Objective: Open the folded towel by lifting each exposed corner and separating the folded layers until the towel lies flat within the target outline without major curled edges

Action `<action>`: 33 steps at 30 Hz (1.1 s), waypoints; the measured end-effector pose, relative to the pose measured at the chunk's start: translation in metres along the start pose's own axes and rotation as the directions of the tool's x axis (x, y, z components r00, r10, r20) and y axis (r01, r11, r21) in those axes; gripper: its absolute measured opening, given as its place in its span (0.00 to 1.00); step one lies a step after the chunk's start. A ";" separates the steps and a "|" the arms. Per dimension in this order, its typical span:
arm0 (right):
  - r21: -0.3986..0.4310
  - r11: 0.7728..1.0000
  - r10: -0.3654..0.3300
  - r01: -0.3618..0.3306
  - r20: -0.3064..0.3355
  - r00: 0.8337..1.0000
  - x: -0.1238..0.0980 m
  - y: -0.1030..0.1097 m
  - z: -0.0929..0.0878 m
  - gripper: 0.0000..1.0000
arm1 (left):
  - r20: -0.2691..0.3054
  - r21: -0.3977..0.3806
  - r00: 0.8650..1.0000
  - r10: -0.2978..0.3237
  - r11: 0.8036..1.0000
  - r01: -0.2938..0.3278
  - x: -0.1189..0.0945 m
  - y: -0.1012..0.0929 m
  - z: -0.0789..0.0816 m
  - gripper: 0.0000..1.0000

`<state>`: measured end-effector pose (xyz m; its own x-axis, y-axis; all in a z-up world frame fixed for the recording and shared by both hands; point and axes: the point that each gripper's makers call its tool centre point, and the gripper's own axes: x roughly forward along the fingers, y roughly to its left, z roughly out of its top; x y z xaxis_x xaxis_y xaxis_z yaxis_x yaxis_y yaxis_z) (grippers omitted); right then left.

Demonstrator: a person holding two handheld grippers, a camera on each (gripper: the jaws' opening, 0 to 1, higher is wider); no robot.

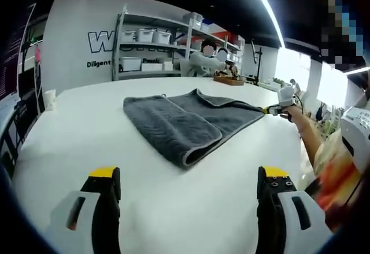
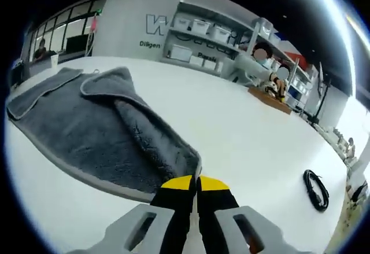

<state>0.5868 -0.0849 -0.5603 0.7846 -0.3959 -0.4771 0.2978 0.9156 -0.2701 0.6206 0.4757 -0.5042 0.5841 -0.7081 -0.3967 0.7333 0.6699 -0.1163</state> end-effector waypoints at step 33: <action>-0.214 0.946 0.258 -0.243 0.049 0.965 -0.013 0.098 0.091 0.71 | -0.014 -0.006 1.000 -0.020 1.000 0.020 -0.004 0.001 -0.013 0.99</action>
<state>0.6551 0.0165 -0.5041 0.8607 -0.1419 -0.4889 -0.0251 0.9474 -0.3191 0.6145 0.4825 -0.5142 0.5641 -0.7186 -0.4068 0.7428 0.6567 -0.1301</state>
